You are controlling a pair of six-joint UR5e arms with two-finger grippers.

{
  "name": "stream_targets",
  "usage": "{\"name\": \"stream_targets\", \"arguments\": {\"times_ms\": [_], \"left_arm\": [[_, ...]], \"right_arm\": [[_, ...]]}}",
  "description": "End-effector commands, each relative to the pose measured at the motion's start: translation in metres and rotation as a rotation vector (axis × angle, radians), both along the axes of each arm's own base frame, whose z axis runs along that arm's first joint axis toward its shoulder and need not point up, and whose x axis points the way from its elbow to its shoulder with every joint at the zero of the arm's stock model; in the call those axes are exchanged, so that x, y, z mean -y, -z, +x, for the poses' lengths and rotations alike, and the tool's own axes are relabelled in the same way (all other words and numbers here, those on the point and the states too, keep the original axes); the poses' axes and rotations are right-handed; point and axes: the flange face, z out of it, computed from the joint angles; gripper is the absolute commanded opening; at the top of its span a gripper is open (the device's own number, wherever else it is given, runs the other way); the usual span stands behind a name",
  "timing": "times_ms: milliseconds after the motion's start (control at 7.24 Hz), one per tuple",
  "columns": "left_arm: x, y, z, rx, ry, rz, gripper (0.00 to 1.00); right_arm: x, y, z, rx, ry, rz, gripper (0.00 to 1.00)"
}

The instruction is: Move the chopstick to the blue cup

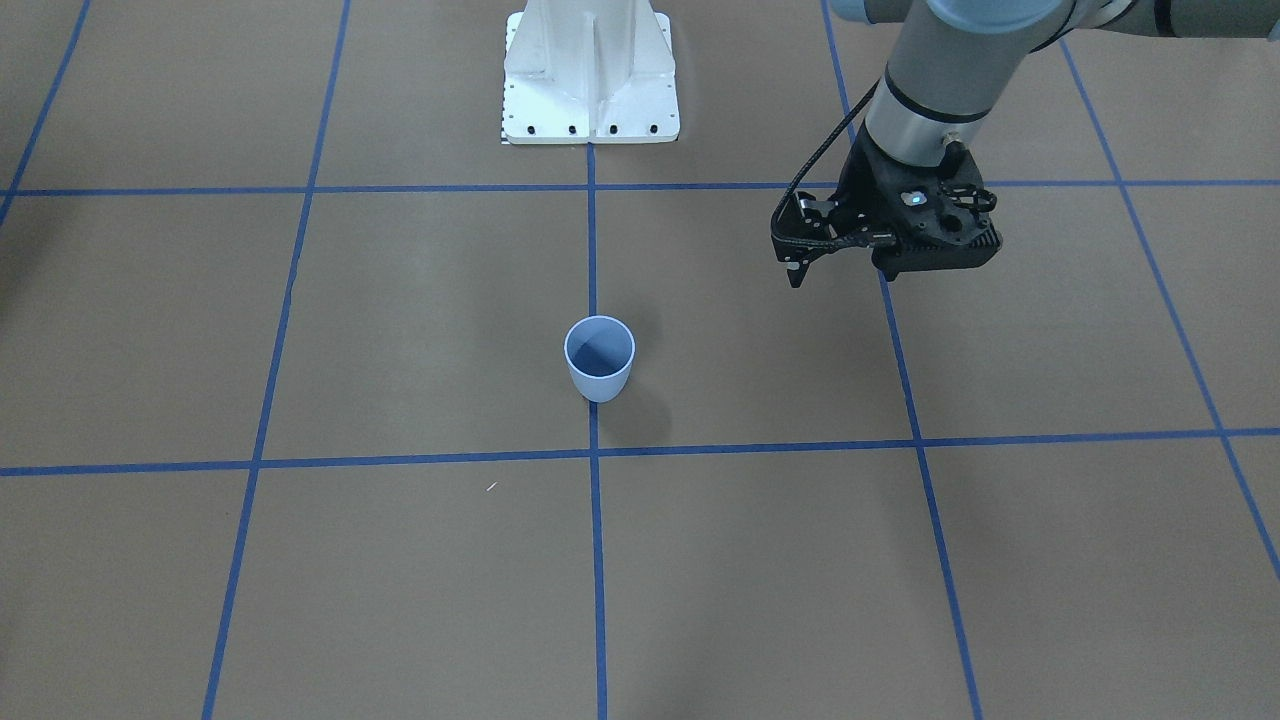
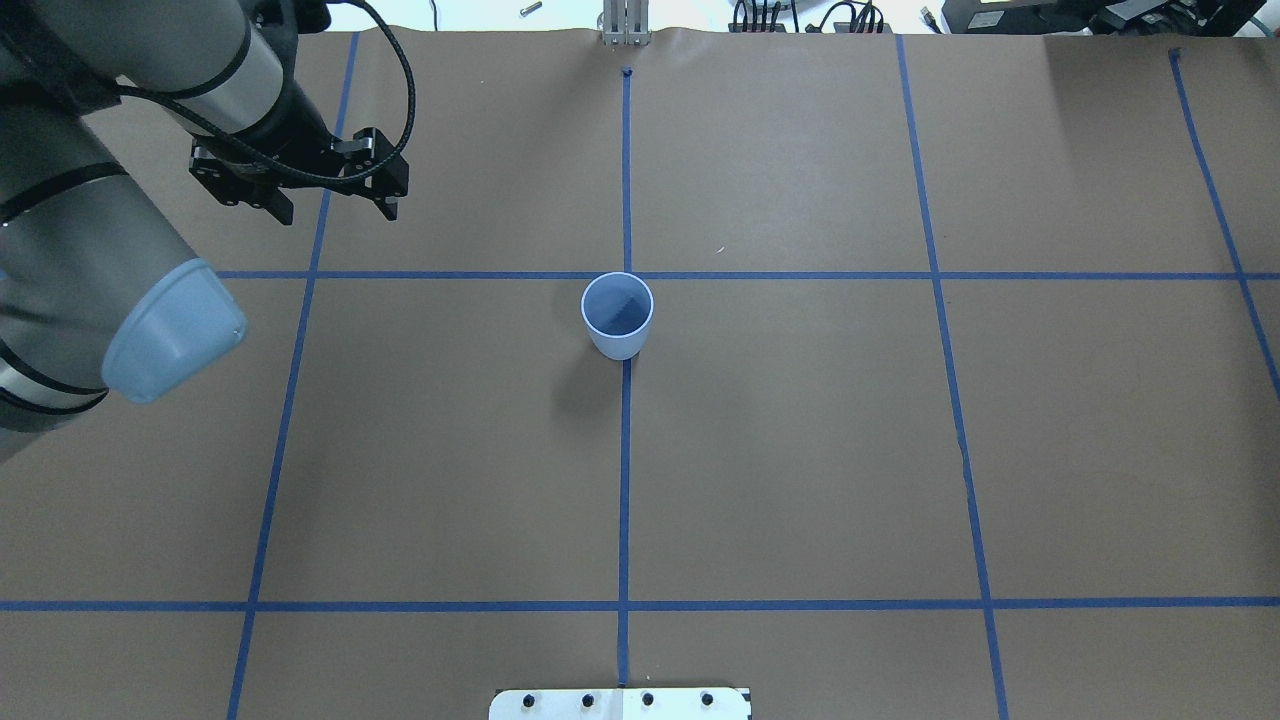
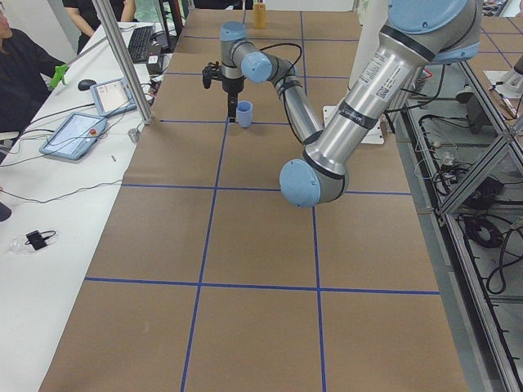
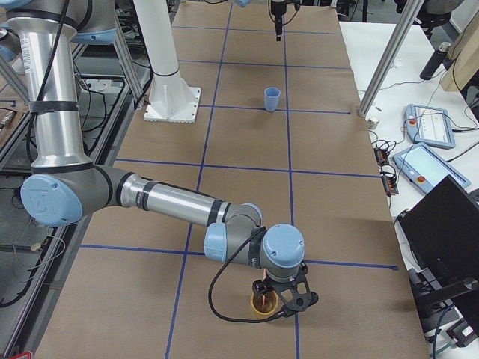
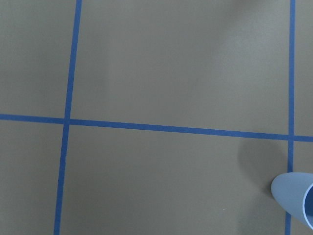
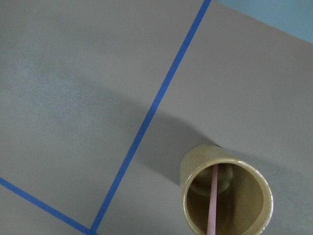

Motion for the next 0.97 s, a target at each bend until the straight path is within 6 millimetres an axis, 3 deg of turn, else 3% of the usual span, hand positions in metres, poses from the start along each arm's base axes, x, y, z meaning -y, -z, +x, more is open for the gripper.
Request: {"name": "stream_targets", "arguments": {"times_ms": [0,691,829], "left_arm": [[-0.003,-0.007,-0.015,0.022,-0.020,0.018,0.99],[-0.003,-0.012,-0.021,0.025,-0.019,0.019,0.99],[0.001,-0.010,-0.033,0.029,0.001,0.017,0.99]], "right_arm": [[-0.001,0.005,-0.005,0.052,-0.051,-0.040,1.00],[-0.022,-0.006,-0.026,0.175,-0.031,-0.059,1.00],[-0.029,-0.011,-0.027,0.176,-0.031,-0.067,1.00]]}}
